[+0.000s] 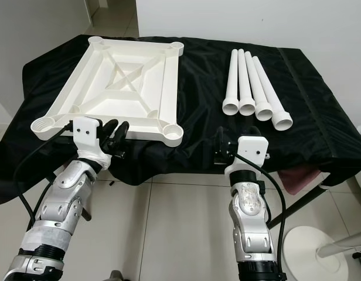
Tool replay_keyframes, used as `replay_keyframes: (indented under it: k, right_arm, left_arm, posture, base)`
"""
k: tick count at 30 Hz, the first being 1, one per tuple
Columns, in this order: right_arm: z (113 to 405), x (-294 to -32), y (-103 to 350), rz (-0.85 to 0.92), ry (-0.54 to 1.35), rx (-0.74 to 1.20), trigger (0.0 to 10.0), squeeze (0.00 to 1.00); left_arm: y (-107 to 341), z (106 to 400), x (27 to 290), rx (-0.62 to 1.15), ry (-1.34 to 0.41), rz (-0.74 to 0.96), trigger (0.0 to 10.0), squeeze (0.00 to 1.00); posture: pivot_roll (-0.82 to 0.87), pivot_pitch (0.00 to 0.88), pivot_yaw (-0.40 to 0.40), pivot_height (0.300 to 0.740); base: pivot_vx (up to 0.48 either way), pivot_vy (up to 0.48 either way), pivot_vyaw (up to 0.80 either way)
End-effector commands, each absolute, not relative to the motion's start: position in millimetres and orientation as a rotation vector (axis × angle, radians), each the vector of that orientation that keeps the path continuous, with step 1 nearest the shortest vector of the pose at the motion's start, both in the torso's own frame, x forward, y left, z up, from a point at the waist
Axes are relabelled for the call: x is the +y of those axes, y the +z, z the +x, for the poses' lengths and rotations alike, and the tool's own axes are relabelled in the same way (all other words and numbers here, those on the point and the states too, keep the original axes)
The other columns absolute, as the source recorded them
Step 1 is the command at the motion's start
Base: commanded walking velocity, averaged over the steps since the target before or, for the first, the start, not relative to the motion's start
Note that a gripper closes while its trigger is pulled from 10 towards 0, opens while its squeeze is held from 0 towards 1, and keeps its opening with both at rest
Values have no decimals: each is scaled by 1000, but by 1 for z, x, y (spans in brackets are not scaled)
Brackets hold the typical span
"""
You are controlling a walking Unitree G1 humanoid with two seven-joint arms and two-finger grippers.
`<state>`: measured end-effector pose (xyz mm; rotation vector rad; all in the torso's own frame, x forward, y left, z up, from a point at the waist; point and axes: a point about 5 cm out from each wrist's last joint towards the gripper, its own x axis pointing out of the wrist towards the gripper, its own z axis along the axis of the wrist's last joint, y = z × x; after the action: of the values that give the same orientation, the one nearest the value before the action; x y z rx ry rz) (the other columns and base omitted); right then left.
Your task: Building children table
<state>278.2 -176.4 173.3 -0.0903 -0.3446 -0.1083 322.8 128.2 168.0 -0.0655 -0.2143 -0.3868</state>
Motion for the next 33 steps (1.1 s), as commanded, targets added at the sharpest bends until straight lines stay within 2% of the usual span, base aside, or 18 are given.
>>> replay_keyframes:
  k: [1, 15, 33]
  right_arm:
    - [278, -178, 169, -103, -105, -327, 10000, 0]
    - [287, -173, 169, -106, -68, -331, 10000, 0]
    - [291, -170, 167, -106, -39, -327, 10000, 0]
  left_arm:
    - [165, 325, 129, -209, -345, -62, 10000, 0]
    - [169, 327, 134, -227, -327, -56, 10000, 0]
    - [168, 323, 140, -226, -297, -56, 10000, 0]
  posture:
    - [18, 56, -29, 740]
    - [57, 26, -50, 740]
    - [64, 37, -60, 740]
  base:
    - [274, 0, 0]
    - [278, 0, 0]
    - [272, 0, 0]
